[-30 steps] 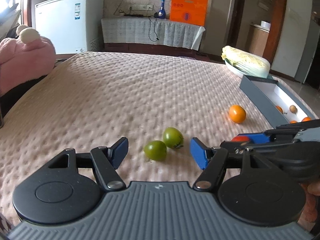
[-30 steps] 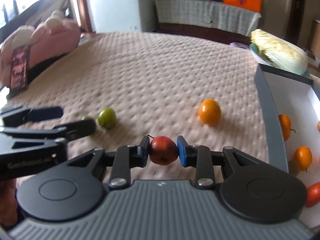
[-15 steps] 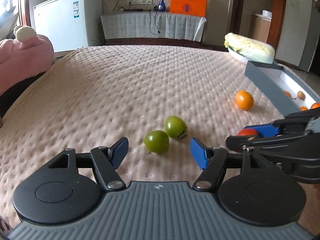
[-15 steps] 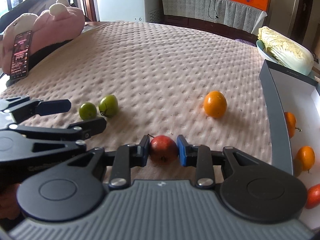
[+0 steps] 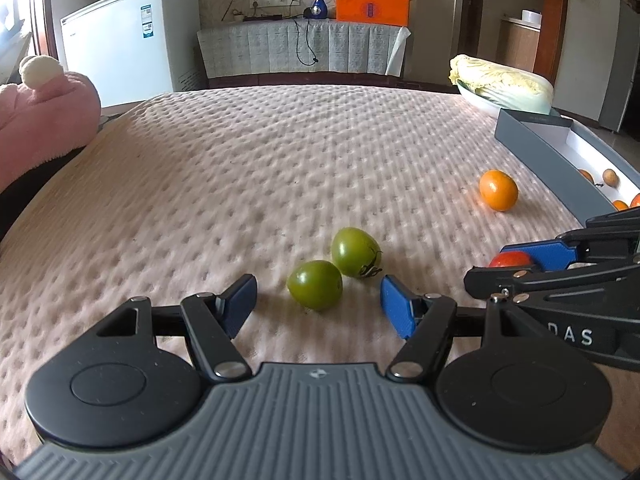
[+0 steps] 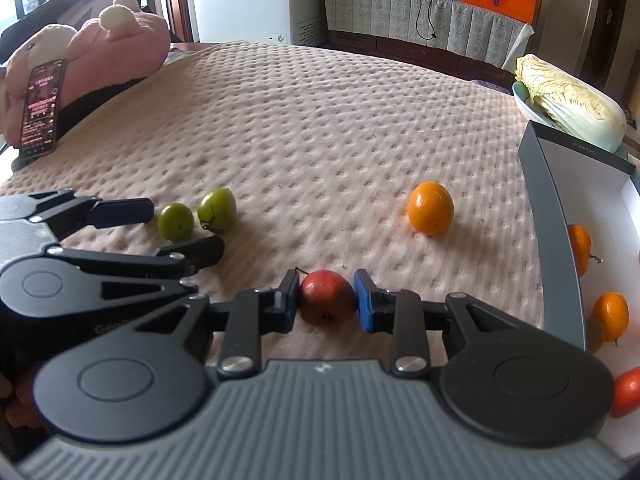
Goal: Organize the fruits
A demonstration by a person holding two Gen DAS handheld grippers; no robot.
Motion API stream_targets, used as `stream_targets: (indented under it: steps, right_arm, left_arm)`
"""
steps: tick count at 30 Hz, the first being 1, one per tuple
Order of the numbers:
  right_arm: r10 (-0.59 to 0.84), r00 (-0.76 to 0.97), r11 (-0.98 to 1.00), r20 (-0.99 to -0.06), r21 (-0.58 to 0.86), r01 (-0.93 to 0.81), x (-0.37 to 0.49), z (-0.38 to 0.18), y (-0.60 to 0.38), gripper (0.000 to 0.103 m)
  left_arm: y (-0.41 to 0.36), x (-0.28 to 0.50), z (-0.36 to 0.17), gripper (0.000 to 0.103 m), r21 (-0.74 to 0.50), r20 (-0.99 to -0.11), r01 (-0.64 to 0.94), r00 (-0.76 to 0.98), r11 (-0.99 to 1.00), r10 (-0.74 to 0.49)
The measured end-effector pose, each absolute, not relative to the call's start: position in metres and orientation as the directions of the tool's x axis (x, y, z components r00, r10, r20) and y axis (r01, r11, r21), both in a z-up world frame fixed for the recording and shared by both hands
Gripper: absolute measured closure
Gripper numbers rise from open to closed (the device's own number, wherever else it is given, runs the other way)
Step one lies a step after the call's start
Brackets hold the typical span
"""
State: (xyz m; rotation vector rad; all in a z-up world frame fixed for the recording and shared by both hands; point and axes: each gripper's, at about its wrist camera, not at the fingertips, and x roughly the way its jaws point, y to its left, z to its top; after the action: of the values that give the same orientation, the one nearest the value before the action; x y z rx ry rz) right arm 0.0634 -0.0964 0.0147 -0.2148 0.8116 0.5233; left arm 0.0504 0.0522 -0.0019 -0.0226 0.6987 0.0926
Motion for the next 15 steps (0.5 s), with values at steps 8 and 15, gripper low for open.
stream_targets:
  steps: [8,15]
  right_arm:
    - [0.362,0.571,0.852,-0.737,0.012,-0.524,0.0636,0.0145,-0.0966,0.07]
    - [0.362,0.571,0.852,-0.737,0.012,-0.524,0.0636,0.0147,-0.0968,0.07]
  left_arm:
    - [0.0492,0.0541,-0.0024,0.04,0.002,-0.638,-0.079,0.768,0.997,0.062]
    - [0.0503,0.0523,-0.0011,0.066,-0.029,-0.629,-0.05,0.777,0.998,0.021]
